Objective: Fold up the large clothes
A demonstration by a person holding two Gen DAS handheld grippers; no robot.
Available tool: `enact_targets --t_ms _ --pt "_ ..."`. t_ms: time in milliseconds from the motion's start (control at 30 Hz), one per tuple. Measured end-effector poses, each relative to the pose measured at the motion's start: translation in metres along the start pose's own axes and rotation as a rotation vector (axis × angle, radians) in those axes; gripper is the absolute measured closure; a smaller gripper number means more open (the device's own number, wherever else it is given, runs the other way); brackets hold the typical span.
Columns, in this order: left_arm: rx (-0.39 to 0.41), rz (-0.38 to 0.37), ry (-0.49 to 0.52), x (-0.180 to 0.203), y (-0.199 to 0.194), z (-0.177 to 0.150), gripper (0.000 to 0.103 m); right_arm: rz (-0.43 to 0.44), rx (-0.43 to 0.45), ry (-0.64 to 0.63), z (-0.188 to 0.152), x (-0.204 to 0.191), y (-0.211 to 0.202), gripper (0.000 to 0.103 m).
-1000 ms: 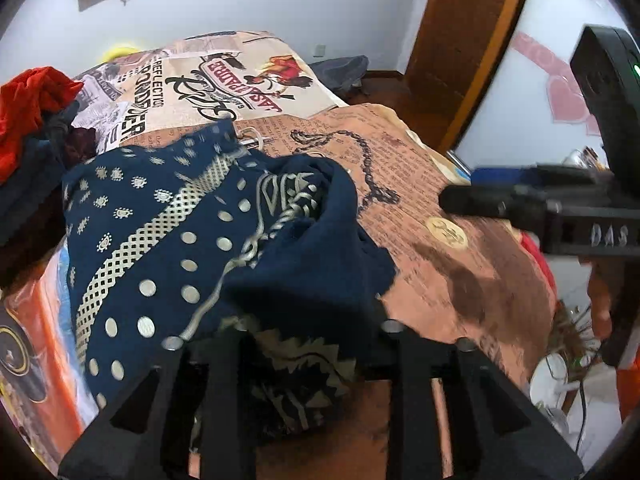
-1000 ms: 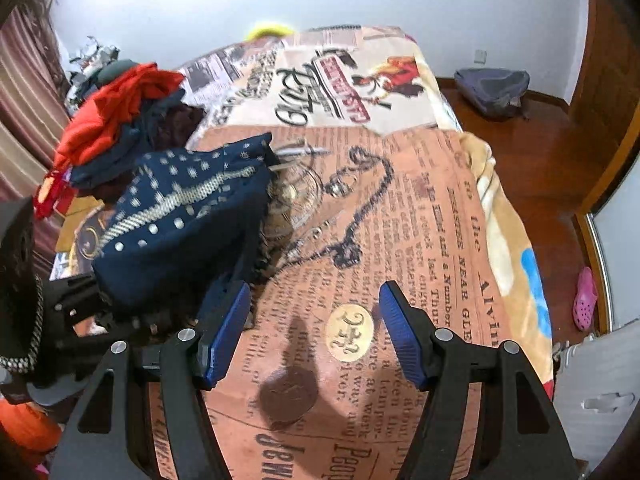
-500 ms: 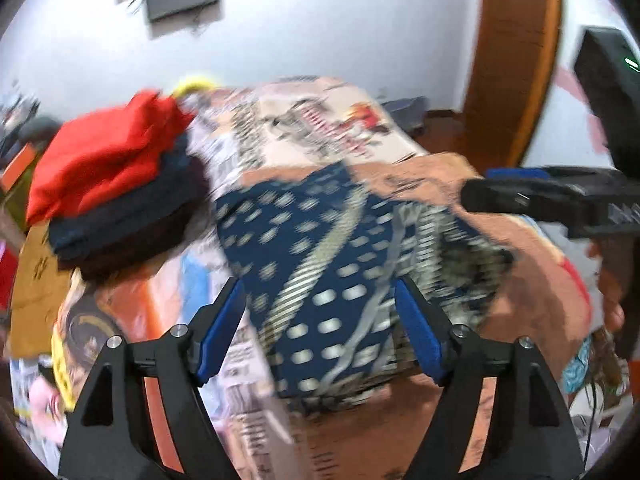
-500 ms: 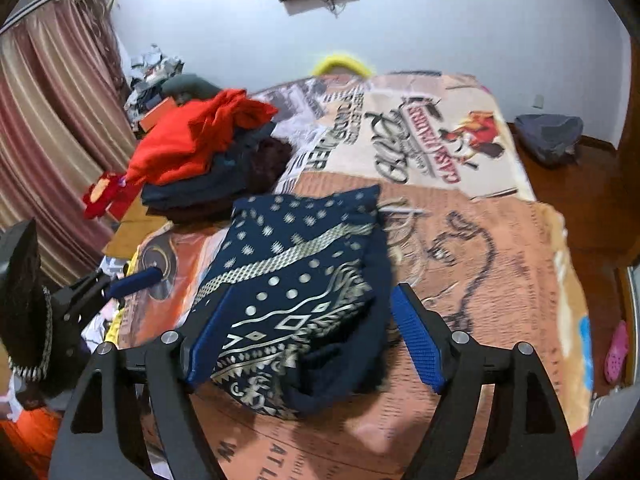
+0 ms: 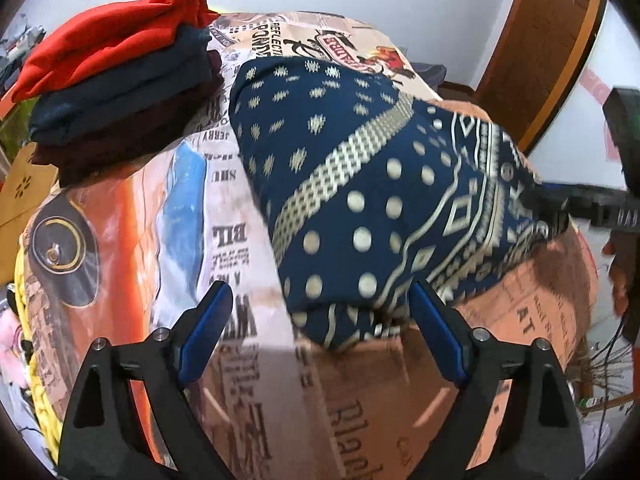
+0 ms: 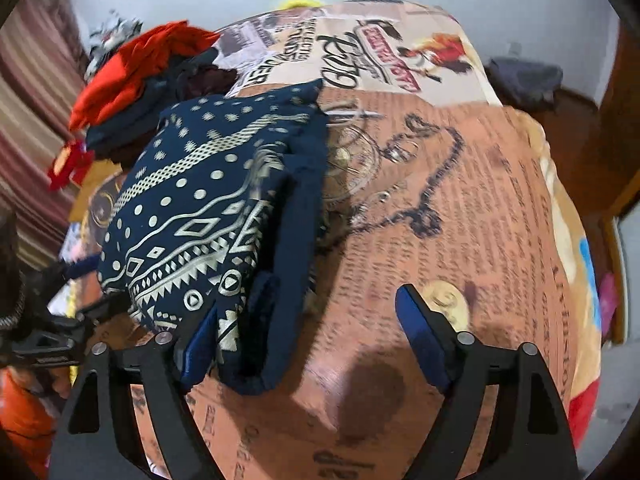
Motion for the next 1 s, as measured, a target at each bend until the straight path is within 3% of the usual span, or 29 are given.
enact_targets --t_ms 167,333,633,800,933,1000 --pt "0.020 0.128 0.058 -0.008 -0.011 -0.002 0.013 -0.063 0.040 -0.007 0.001 0.002 -0.026 0.022" --pt "0.085 0.117 0.007 -0.022 -0.043 0.008 0.013 -0.136 0.095 -0.086 0.010 -0.015 -0.040 0.022" --pt "0.248 0.102 -0.100 -0.050 -0.090 0.058 0.013 -0.086 0.138 -0.175 0.043 -0.049 -0.042 0.022" --pt "0.218 -0.002 -0.116 -0.049 -0.070 0.085 0.013 -0.017 0.111 -0.179 0.066 -0.056 -0.023 0.022" --pt "0.065 -0.200 -0.157 -0.042 -0.023 0.092 0.013 0.053 -0.013 -0.121 0.077 -0.041 0.017 0.022" --pt "0.025 -0.214 -0.212 -0.047 -0.001 0.093 0.013 0.101 -0.073 -0.083 0.078 -0.031 0.035 0.022"
Point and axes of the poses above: each gripper's, at about its wrist camera, not at the fingertips, and y roughly the way its jaws point, x to its right, z to its top, the point moved 8 cm from there along y, roughly the way its jaws point, and after that the axes turned 12 degrees about -x, right-handed, at the moved point
